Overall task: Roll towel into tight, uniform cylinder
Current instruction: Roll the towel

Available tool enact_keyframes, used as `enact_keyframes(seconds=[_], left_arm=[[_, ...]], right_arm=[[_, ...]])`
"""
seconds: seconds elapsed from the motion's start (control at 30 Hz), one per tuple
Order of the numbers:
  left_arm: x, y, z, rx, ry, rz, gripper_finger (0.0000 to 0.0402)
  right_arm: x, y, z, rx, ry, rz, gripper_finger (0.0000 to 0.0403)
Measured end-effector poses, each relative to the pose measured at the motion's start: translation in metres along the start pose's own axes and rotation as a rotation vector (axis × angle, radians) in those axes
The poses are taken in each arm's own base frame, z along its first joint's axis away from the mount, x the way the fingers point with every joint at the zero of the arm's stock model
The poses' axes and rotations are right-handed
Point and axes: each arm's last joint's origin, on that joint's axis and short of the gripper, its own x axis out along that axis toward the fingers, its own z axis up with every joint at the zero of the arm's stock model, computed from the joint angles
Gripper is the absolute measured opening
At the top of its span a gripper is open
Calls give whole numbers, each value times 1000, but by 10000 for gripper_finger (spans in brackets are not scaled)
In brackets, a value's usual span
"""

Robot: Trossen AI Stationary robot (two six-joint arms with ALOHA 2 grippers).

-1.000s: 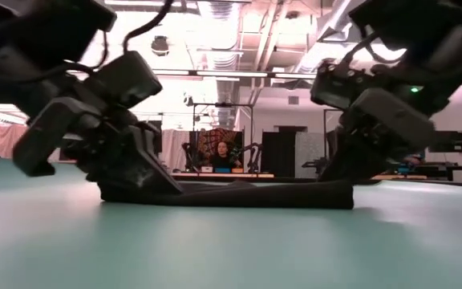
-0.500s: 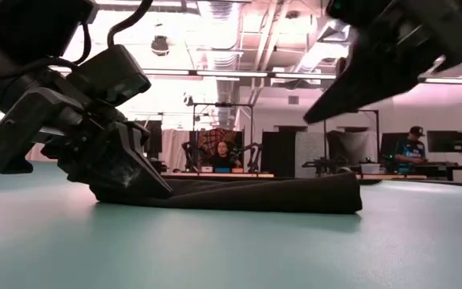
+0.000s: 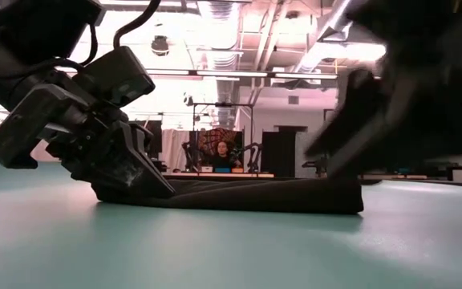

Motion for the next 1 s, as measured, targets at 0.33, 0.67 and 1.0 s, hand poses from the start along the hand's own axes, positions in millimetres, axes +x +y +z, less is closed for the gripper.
enact_keyframes(seconds=[0.33, 0.67, 1.0], left_arm=[[0, 0, 0, -14, 13, -20, 0], [0, -1, 0, -1, 20, -45, 0], [0, -2, 2, -9, 5, -73, 0]], right_arm=[[35, 7, -31, 51, 101, -103, 292], [30, 8, -47, 80, 183, -170, 271], [33, 5, -47, 94, 201, -152, 138]])
